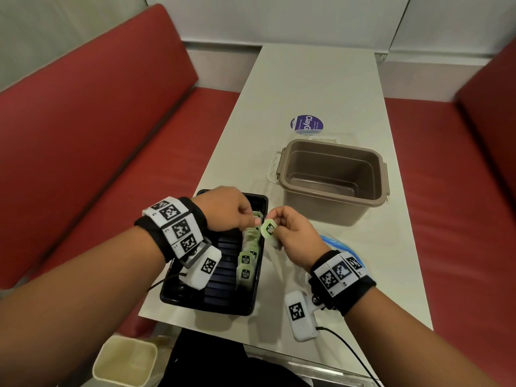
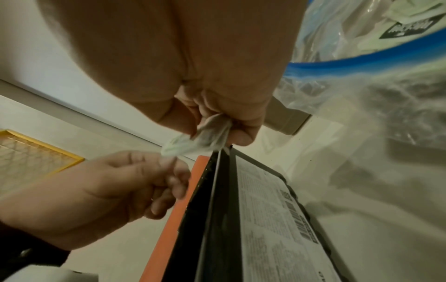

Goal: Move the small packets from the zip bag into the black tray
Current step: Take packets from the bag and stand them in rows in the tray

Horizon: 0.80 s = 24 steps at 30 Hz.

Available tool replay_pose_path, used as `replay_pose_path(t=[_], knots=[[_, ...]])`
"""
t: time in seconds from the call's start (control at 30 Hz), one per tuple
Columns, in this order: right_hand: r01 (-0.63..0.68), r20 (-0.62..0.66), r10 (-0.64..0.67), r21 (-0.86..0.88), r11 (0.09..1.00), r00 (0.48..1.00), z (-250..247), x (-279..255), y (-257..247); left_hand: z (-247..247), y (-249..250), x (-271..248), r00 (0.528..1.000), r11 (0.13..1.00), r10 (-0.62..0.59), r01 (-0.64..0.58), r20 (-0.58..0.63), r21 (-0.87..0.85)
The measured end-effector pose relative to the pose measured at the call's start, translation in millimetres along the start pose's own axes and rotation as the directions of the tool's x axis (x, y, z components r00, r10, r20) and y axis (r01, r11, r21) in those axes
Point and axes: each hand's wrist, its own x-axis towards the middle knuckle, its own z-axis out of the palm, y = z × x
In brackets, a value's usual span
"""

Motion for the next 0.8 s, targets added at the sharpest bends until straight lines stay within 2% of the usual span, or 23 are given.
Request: replay_pose_path(t=[0.13,0.23,0.4,0.53,0.67,0.8], knots=[[0.107,-0.005,-0.107,0.043,0.993,0.994,2.7,-3.4,-2.9,-7.8,13.2,-16.4,0.992,0.994,0.051,-0.062,-0.114,-0.095],[0.107,-0.02,-0.106,0.086,0.991,0.994,4.5,-5.5,-5.5,-5.3,19.0,-24.4,0.982,0.995,0.101,-0.103,-0.16,-0.006],[0.087,-0.024,-0.09,-0.1,0.991,0.996,4.0,-8.7,-8.5,-6.7,23.6,-33.4,0.963,0.991,0.13,-0.12,-0.235,0.055],[0.089,-0.017,-0.092,-0.125,0.988,0.996,6.0,-12.1,-10.3,-6.3,21.4,-35.3,0.975,0.992,0.109,-0.094,-0.193,0.088],[0.071,-0.079,-0.092,-0.234,0.97,0.993,7.8,-9.3,-2.3,-2.6,11.7,-31.5,0.992,0.989,0.02,-0.002,-0.123,0.145],[-0.044,-0.048,0.031,-0.303,0.952,0.998,8.3,-7.5,6.1,11.4,6.5,-21.2,0.989,0.968,-0.08,0.048,0.122,0.245]])
